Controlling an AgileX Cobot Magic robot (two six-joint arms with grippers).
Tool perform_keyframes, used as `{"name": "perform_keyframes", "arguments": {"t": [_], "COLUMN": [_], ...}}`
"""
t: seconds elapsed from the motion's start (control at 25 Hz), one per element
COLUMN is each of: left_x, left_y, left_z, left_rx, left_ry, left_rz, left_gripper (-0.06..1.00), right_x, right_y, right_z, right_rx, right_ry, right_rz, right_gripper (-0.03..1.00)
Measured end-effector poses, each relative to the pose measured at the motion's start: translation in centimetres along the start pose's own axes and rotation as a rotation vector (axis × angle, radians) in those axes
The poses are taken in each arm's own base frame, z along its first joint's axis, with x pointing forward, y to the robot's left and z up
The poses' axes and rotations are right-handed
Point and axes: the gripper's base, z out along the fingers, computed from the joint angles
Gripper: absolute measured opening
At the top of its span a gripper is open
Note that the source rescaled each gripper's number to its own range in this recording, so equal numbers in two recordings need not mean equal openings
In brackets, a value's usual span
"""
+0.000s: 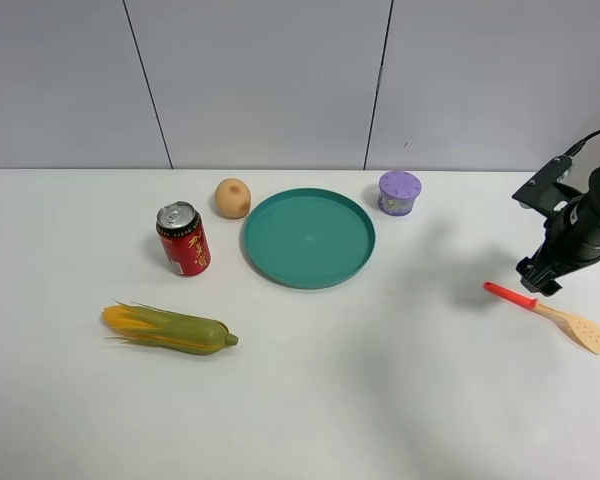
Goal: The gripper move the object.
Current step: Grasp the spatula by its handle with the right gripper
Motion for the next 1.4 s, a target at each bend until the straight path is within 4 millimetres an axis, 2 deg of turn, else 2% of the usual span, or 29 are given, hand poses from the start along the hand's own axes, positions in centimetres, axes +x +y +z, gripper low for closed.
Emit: {"name": "perform_keyframes", "arguments": {"t": [0.32,0.8,1.16,1.4], "left_x": [0.0,0.0,0.0,0.0], "left_y": [0.0,0.0,0.0,0.0], "left_z": [0.0,0.0,0.0,0.0], "left_rx": [-0.001,-0.001,-0.001,-0.001], "left_ry": [0.0,0.0,0.0,0.0], "left_rz": [0.0,0.0,0.0,0.0], "left_gripper": [1.0,1.0,1.0,1.0], "right_x": [1.9,2.3,2.2,1.7], "right_y": [2.1,2.4,2.5,2.9], "right_z": [1.0,1.2,1.2,1.2], "right_rx": [-0.064,-0.072,-0.077,-0.118], "right_ry": [0.05,0.052,0.042,-0.008], "right_rz": [-0.04,-0.246,-0.225,-0.077], "right_gripper": [0.75,0.73,0.73,0.73]}}
